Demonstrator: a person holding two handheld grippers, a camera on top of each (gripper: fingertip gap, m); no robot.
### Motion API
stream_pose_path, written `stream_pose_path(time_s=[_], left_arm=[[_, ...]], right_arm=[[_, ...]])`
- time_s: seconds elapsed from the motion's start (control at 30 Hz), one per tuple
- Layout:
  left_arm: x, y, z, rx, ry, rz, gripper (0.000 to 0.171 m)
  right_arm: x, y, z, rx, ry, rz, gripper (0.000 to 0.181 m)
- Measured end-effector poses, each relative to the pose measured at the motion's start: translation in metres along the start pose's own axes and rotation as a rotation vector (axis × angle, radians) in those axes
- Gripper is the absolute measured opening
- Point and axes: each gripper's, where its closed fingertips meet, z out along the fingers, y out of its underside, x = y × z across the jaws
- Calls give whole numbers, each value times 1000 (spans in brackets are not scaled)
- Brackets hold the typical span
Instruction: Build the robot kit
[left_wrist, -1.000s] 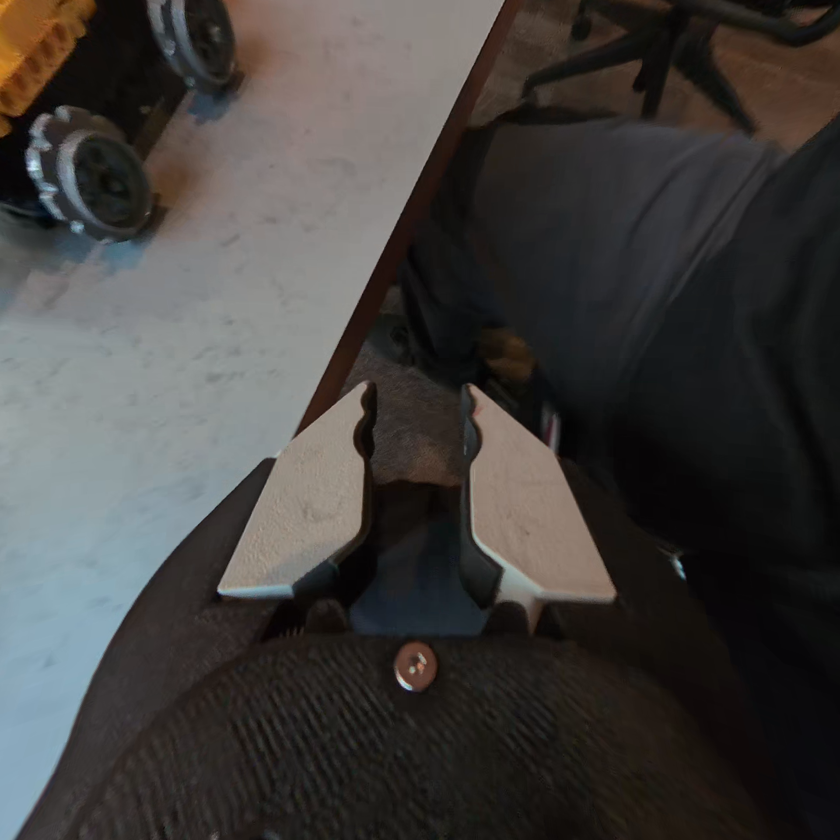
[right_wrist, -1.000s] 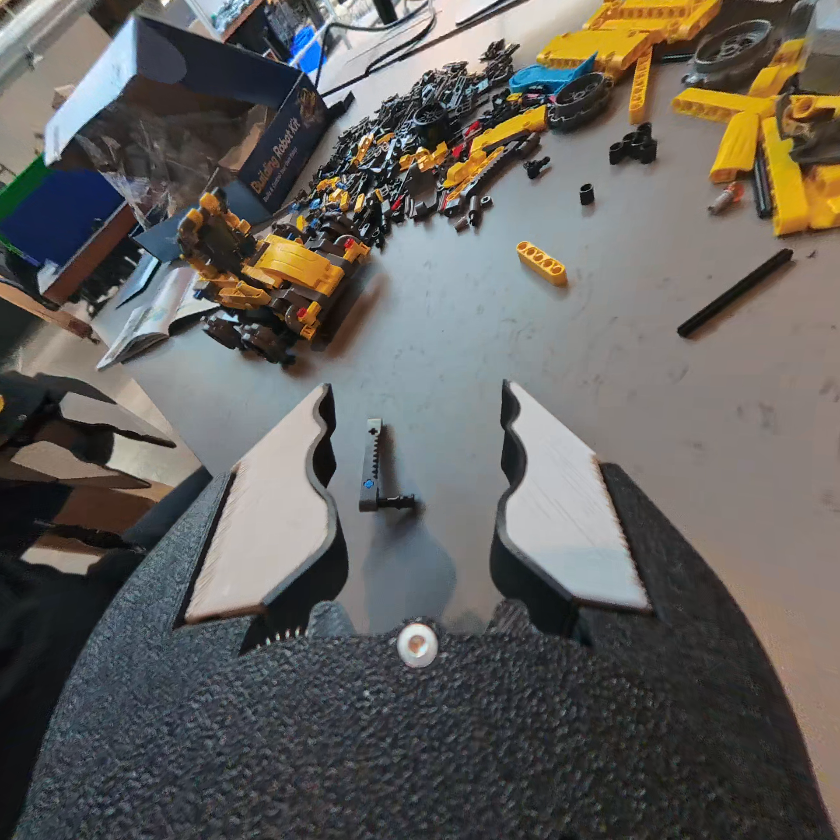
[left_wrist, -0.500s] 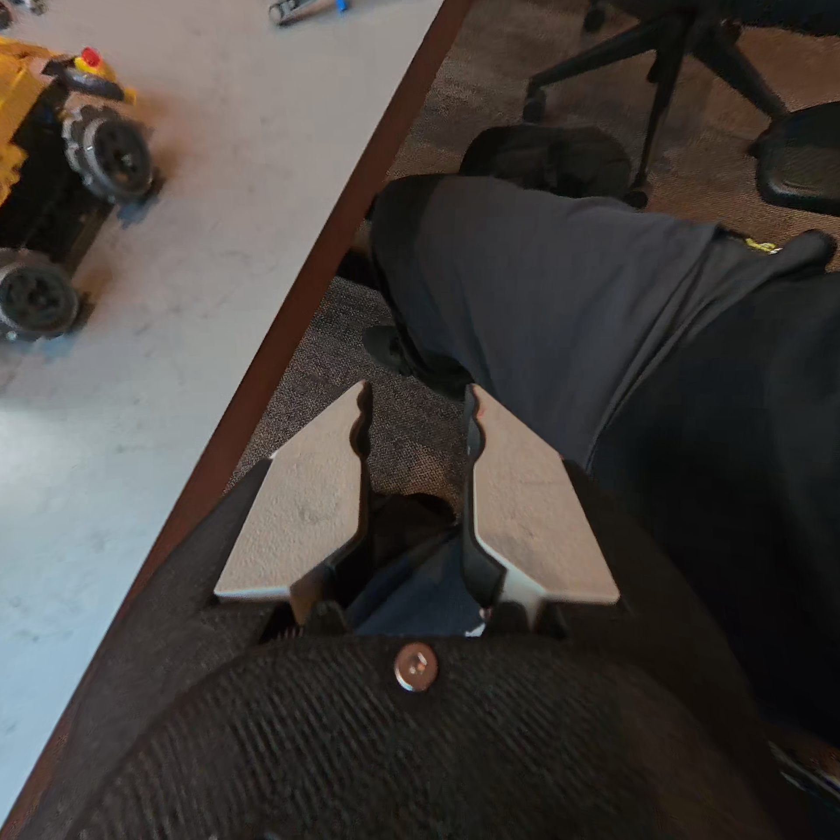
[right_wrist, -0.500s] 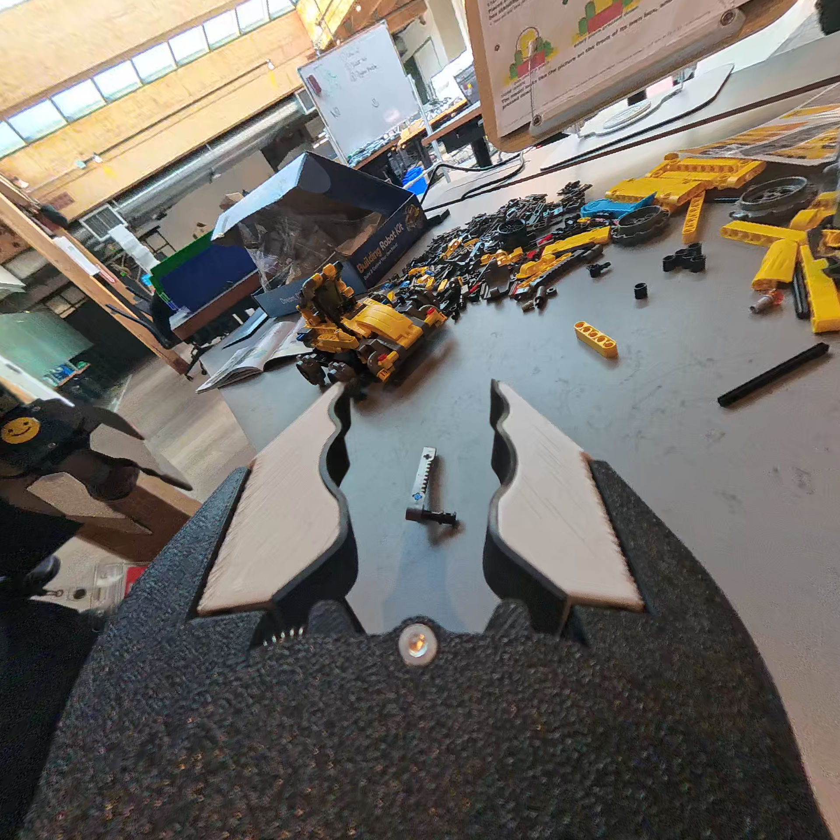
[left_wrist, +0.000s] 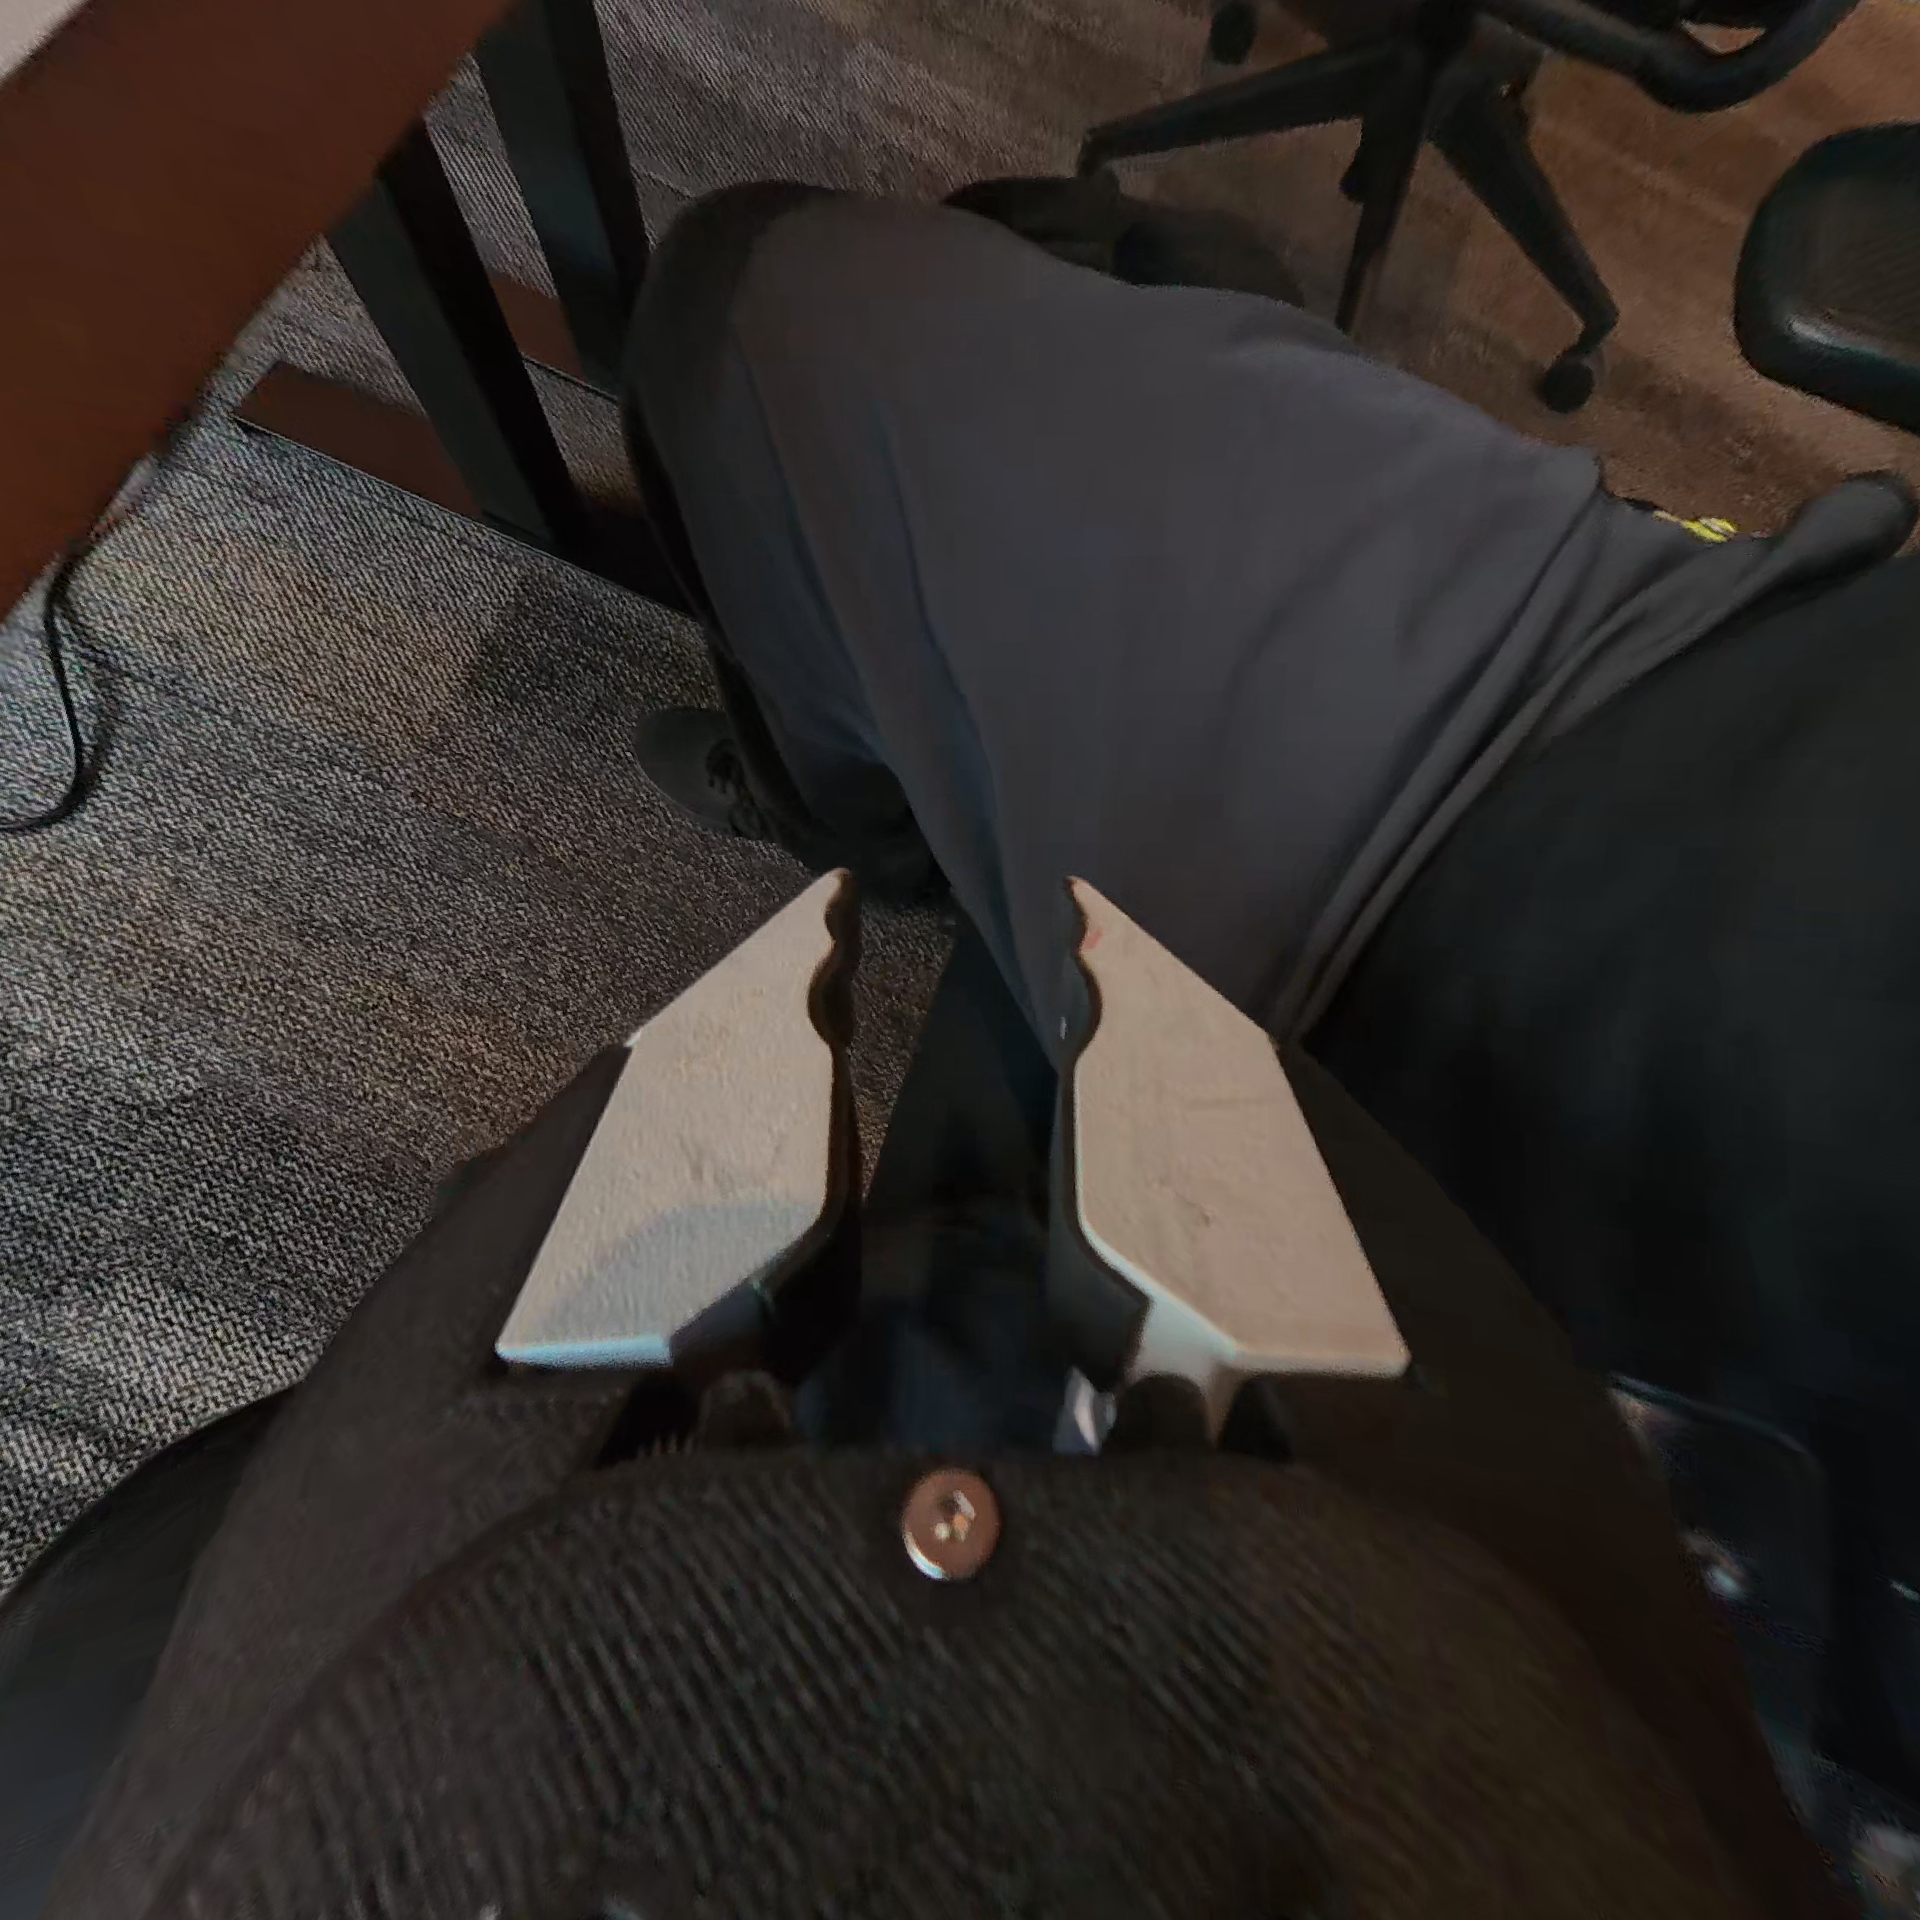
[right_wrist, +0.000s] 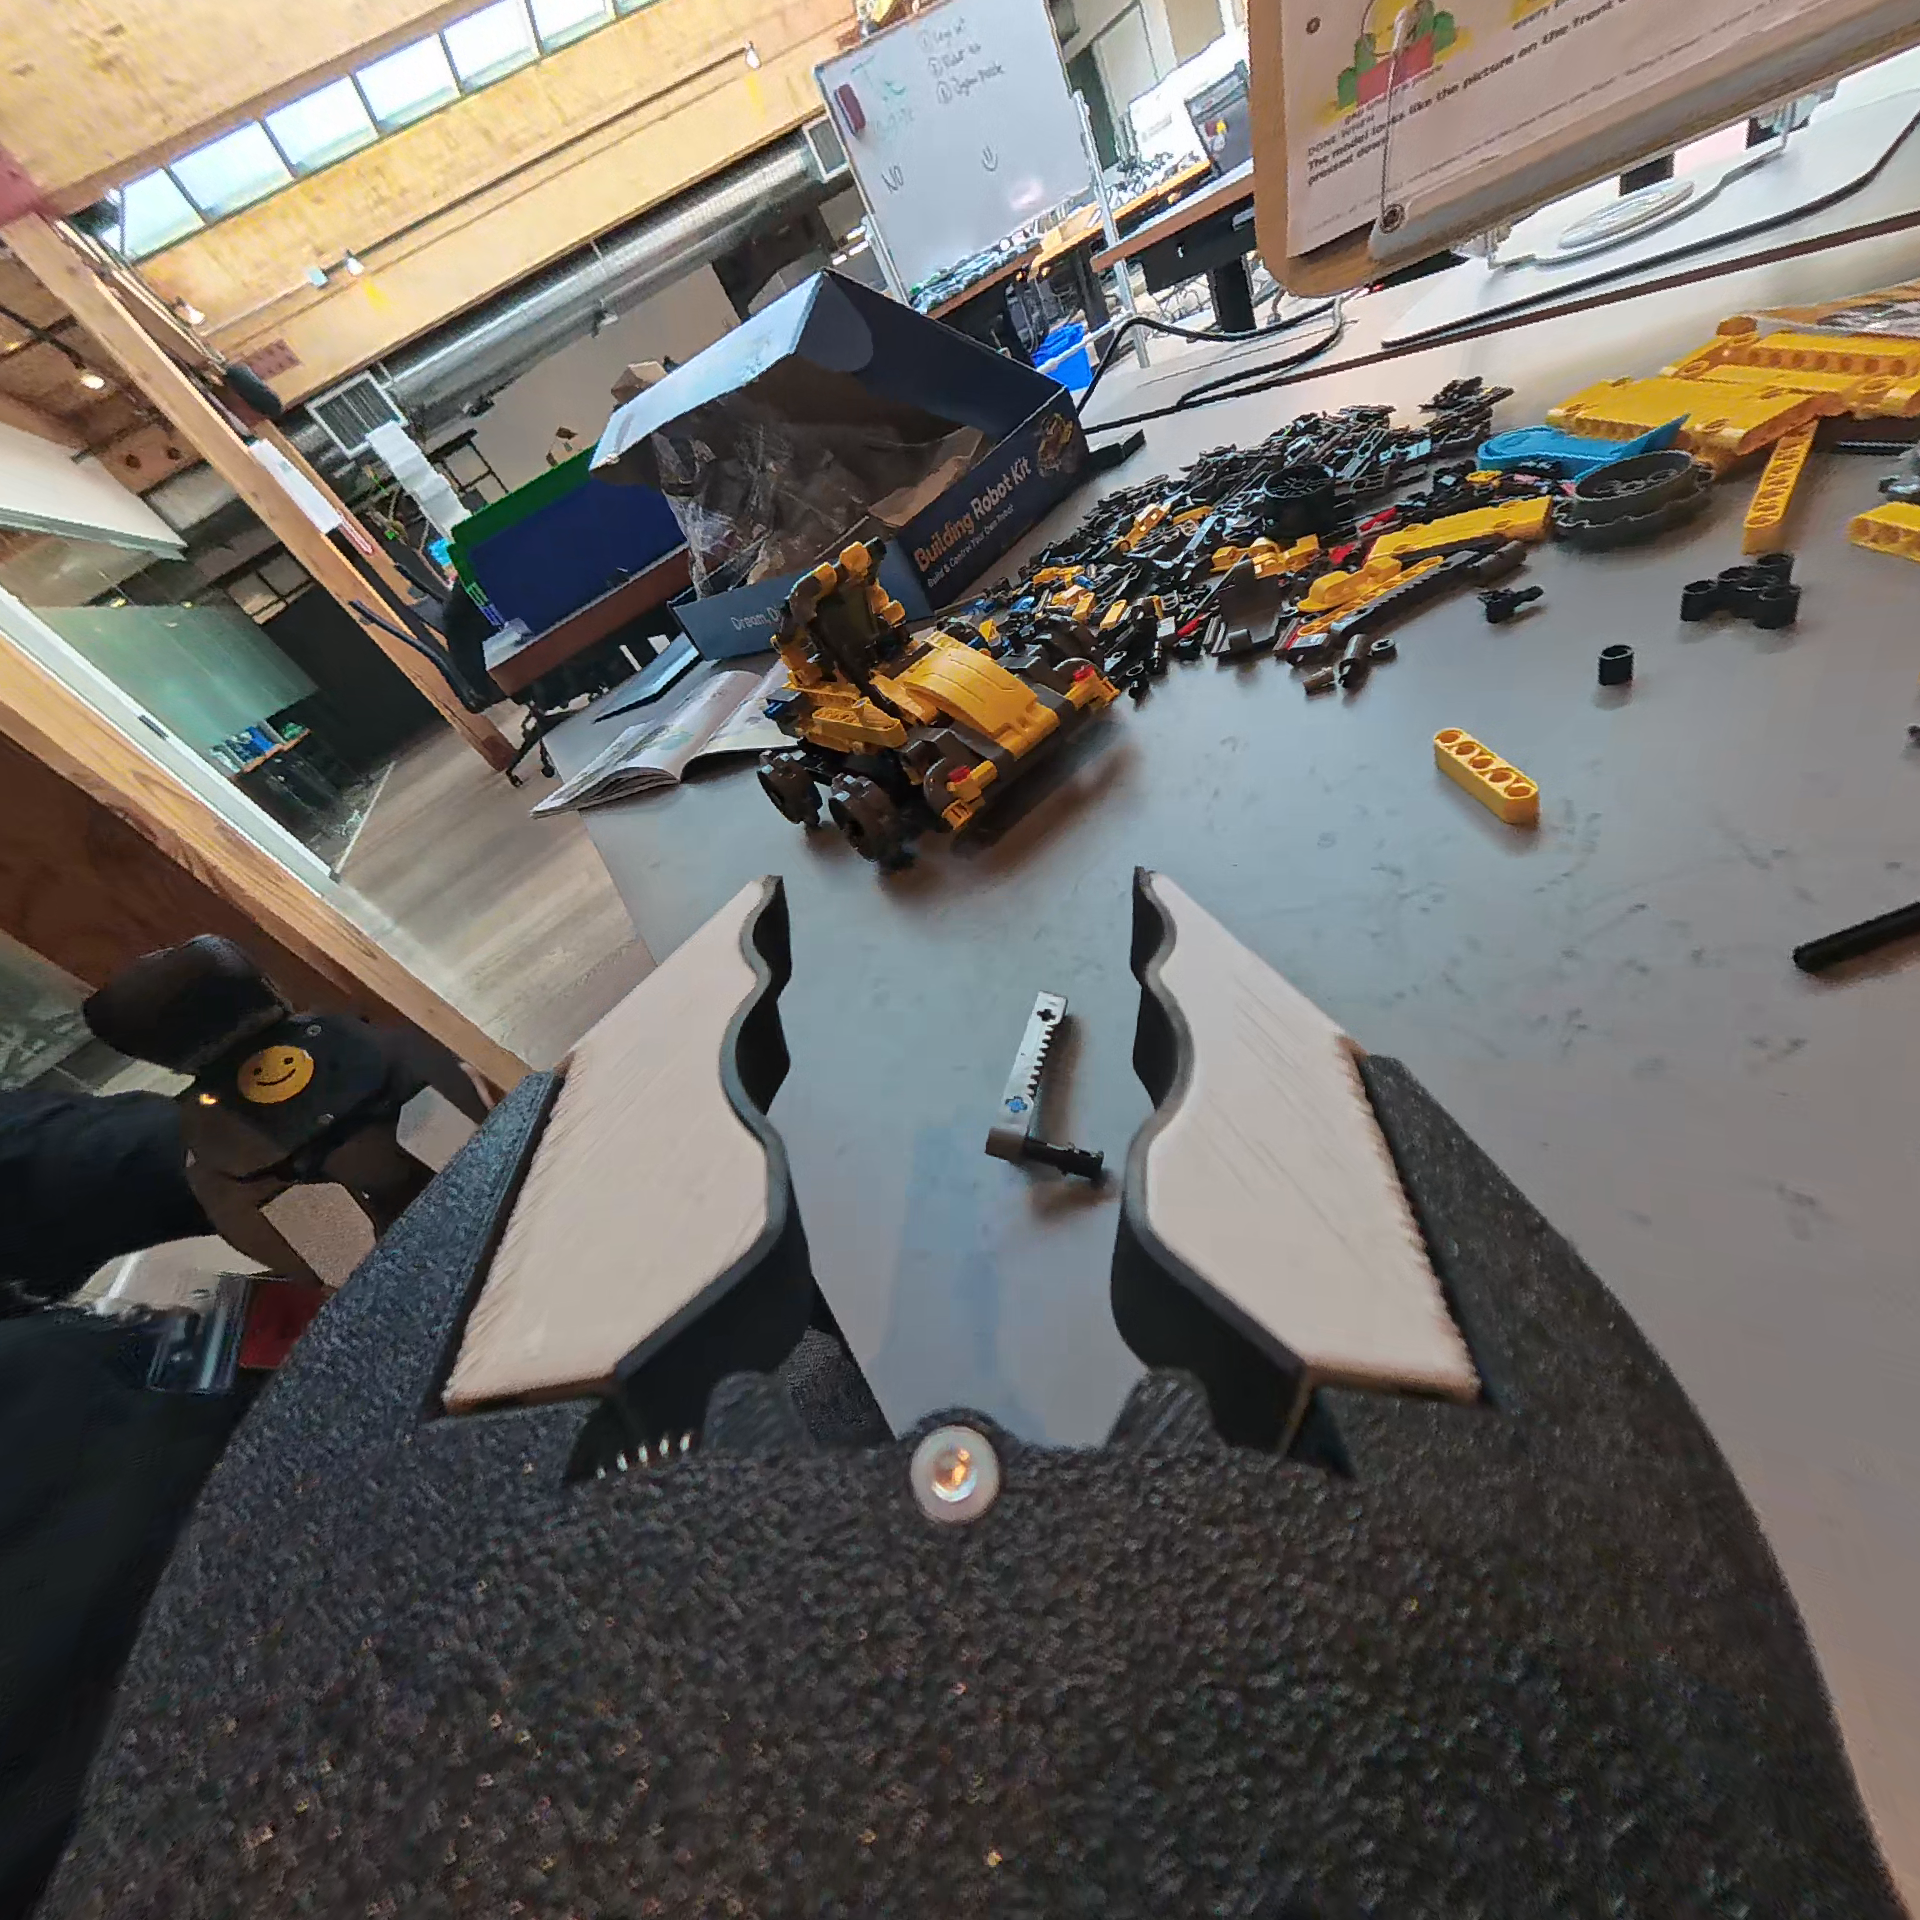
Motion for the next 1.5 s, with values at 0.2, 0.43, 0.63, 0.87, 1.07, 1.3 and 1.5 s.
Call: stream_pose_path(time_s=[0.2,0.43,0.63,0.87,1.07,1.3,1.5], left_arm=[[10,3,-6,22,74,-42,34],[-42,-17,-31,121,2,97,25],[-66,-38,-50,190,46,203,24],[-77,-54,-37,206,112,265,26],[-66,-56,-25,189,179,298,26],[-46,-91,-35,253,197,323,29],[-137,-165,-109,316,-95,242,27]], right_arm=[[-4,1,0,-4,-19,-19,65],[-4,2,1,-4,-1,-55,49],[-1,-3,1,20,18,-49,44],[-5,-6,-3,60,8,-79,36],[-5,-7,-4,68,6,-72,38],[-3,-5,-3,60,33,-92,41],[-4,-7,-6,68,-7,-42,45]])
